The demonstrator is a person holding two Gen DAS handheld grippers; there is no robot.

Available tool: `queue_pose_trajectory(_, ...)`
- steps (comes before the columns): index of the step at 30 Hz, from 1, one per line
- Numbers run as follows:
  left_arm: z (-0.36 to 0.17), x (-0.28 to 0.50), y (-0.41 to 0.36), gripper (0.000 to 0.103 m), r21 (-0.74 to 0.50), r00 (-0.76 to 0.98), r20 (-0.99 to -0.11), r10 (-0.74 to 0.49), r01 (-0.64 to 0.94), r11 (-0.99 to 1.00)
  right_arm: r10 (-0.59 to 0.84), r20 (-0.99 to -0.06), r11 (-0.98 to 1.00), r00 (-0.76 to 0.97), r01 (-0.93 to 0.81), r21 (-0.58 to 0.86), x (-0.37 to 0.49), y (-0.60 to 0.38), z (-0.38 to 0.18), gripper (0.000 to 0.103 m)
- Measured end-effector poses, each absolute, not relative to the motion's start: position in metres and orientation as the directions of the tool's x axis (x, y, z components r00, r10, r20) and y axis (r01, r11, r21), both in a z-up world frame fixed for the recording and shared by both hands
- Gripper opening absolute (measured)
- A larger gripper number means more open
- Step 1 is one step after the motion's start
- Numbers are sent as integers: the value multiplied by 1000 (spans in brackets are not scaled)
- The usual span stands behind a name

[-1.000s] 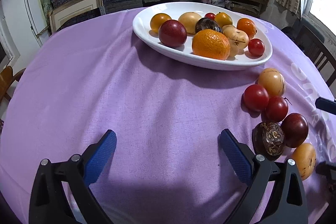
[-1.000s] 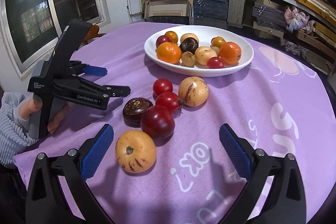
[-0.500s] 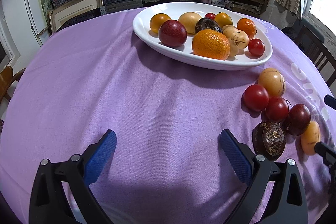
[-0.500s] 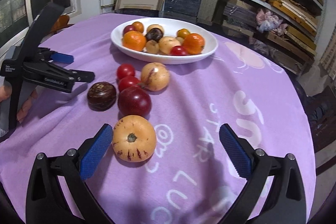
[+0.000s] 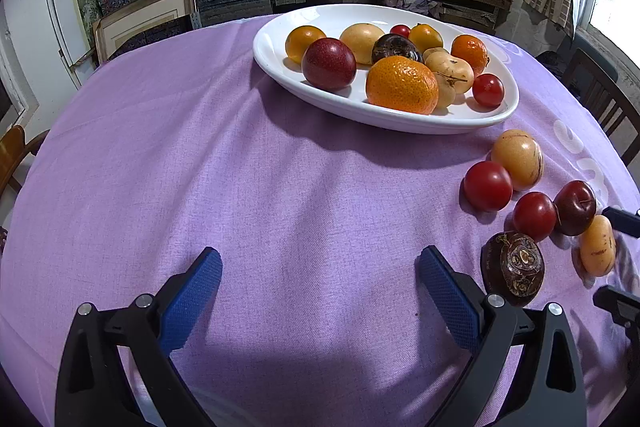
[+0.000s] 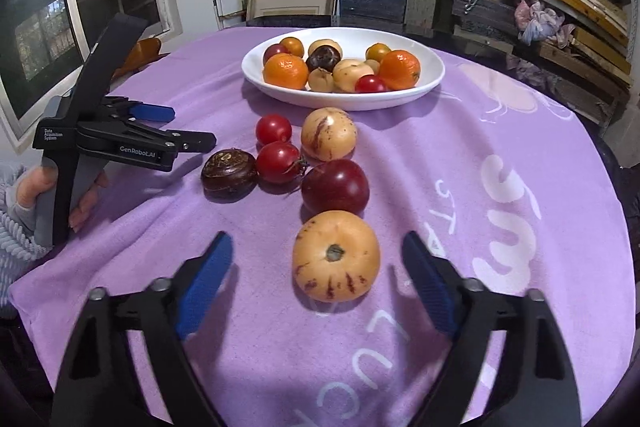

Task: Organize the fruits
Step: 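Move the right tool to a speckled yellow pear while the left tool approaches a dark brown fruit, then grasp the speckled yellow pear with the right tool while the left tool grasps the dark brown fruit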

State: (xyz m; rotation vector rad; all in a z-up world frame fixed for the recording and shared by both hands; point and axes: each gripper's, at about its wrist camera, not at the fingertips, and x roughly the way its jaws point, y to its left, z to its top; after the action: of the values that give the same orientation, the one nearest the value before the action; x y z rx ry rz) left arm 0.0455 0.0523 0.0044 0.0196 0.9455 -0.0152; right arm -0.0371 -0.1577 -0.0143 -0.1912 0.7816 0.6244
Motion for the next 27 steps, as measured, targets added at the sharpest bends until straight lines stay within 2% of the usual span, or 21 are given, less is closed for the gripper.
queue_pose_trajectory(8, 4, 46, 52, 100, 10, 585, -811, -4, 22, 1000, 441, -726, 809, 529, -585, 65, -33, -153, -17, 65)
queue_pose_trajectory(10, 4, 46, 52, 100, 10, 585, -811, -4, 22, 1000, 434, -728, 811, 531, -582, 60, -31, -154, -17, 45)
queue_pose_trajectory(16, 7, 44, 49, 100, 1, 591, -806, -26, 45, 999, 373, -721, 849, 584, -529, 10, -29, -174, -16, 44)
queue_pose_trajectory(18, 17, 32, 41, 100, 9, 645, -762, -52, 92, 996, 323, -713, 880, 622, -475, -15, -24, -188, -15, 44)
queue_pose_trajectory(20, 29, 20, 24, 100, 46, 701, -710, -73, 150, 988, 314, -718, 895, 622, -446, 5, -17, -200, -16, 45)
queue_pose_trajectory(23, 39, 2, -11, 100, 181, 767, -640, -46, 209, 961, 349, -725, 892, 593, -447, 65, -10, -208, -18, 45)
queue_pose_trajectory(24, 37, -1, -23, 100, 232, 776, -630, -29, 224, 946, 347, -726, 892, 594, -448, 60, -10, -209, -18, 45)
queue_pose_trajectory(27, 24, 0, -46, 100, 289, 750, -661, -26, 286, 914, 346, -728, 889, 592, -454, 53, -10, -208, -19, 45)
